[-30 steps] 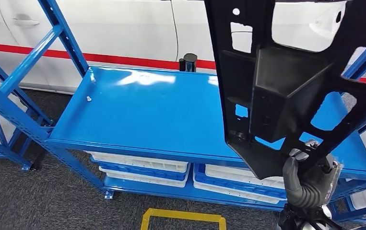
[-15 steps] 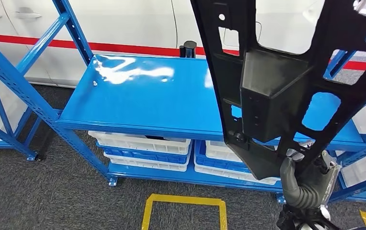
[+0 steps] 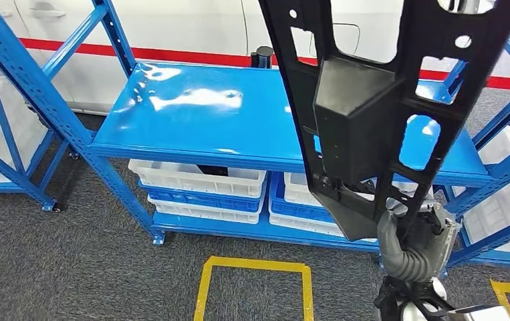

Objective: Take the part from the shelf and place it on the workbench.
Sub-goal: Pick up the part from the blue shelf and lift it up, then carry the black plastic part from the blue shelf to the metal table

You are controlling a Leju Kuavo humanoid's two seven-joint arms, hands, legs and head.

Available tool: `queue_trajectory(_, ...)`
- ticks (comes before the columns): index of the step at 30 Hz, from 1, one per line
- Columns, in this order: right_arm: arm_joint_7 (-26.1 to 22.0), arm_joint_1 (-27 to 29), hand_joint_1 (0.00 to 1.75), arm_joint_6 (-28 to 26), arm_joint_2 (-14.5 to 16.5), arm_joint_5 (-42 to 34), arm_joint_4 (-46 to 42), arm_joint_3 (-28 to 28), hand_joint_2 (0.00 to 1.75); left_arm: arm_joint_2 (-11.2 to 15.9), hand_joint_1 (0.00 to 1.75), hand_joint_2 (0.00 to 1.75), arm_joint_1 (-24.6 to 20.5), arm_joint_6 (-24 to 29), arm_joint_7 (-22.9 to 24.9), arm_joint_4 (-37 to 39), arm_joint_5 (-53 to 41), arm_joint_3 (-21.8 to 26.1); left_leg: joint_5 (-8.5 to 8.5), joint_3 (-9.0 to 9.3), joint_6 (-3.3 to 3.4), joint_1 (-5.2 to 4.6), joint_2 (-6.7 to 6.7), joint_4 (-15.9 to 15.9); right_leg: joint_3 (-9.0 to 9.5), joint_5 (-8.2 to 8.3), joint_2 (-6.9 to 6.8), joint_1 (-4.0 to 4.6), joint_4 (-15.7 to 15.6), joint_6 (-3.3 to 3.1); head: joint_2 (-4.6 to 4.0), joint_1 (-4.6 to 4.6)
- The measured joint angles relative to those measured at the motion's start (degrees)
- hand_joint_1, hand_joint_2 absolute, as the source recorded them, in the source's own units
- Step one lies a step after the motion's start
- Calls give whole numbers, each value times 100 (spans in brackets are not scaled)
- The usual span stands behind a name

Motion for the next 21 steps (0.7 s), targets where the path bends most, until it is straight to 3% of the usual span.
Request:
queue_trajectory(2, -19, 53, 175, -78, 33, 35, 37, 15, 175, -1, 0, 175, 6, -9, -64, -3, 20, 51, 32, -77, 102, -31, 6, -69, -76, 61, -9, -6, 22, 98, 0, 8)
queue_trajectory(3, -21, 94, 175, -107, 38, 39, 52, 17, 175, -3, 0, 175, 8, -18, -82, -5, 27, 74, 77, -142, 174, -37, 21, -84, -139, 3, -4, -11, 79, 109, 0, 12)
queue_trajectory(5, -22, 177, 175, -151, 45, 39, 70, 17, 175, -6, 0, 175, 9, -31, -109, -8, 27, 99, 208, -291, 316, -44, 56, -102, -331, -380, 7, -12, 475, 46, 0, 39)
queue_trajectory(7, -23, 249, 175, -188, 59, 37, 77, 13, 175, -7, 0, 175, 10, -45, -127, -12, 28, 114, 340, -448, 379, -77, 78, -95, -537, -847, 19, -3, 1198, -13, 0, 56)
queue_trajectory(8, -23, 283, 175, -204, 64, 36, 79, 7, 175, -7, 0, 175, 11, -62, -135, -13, 32, 126, 407, -534, 388, -96, 88, -92, -565, -948, 22, 1, 1493, 4, 0, 56)
queue_trajectory(9, -23, 315, 175, -215, 68, 36, 79, -2, 175, -7, 0, 175, 12, -79, -143, -14, 37, 137, 471, -620, 392, -114, 94, -88, -515, -939, 24, 6, 1628, 45, 0, 56)
queue_trajectory(10, -24, 342, 175, -222, 69, 36, 79, -10, 175, -7, 0, 175, 13, -97, -149, -14, 42, 146, 530, -699, 391, -129, 99, -83, -368, -841, 24, 12, 1553, 94, 0, 55)
queue_trajectory(12, -25, 373, 175, -240, 83, 38, 77, -19, 175, -8, 0, 175, 13, -113, -153, -14, 48, 156, 638, -824, 372, -146, 104, -71, 196, -618, 23, 35, 832, 135, 0, 55)
queue_trajectory(14, -28, 389, 175, -260, 108, 50, 67, -22, 175, -10, 0, 175, 14, -110, -162, -14, 50, 158, 743, -893, 328, -163, 109, -68, 754, -607, 26, 88, -14, 69, 0, 45)
queue_trajectory(15, -29, 402, 175, -268, 120, 58, 58, -25, 175, -11, 0, 175, 14, -104, -170, -14, 48, 159, 792, -908, 303, -167, 114, -79, 874, -641, 30, 114, -245, 28, 0, 43)
queue_trajectory(16, -30, 424, 175, -272, 133, 65, 50, -30, 175, -11, 0, 175, 15, -95, -184, -16, 44, 159, 848, -917, 273, -170, 117, -104, 888, -639, 35, 130, -342, -10, 0, 39)
queue_trajectory(18, -30, 461, 175, -278, 163, 80, 41, -41, 175, -11, 0, 175, 16, -72, -218, -26, 39, 159, 851, -963, 208, -162, 109, -115, 800, -546, 38, 72, -362, -89, 0, 40)
queue_trajectory(19, -30, 474, 175, -279, 181, 88, 39, -47, 175, -11, 0, 175, 18, -57, -232, -30, 41, 160, 730, -1011, 169, -153, 96, -29, 773, -491, 31, 39, -373, -141, 0, 26)
queue_trajectory(21, -30, 487, 175, -286, 215, 107, 32, -57, 175, -11, 0, 175, 21, -33, -245, -34, 46, 163, 240, -1201, 97, -116, 69, 531, 717, -407, 0, 11, -370, -209, 0, 3)
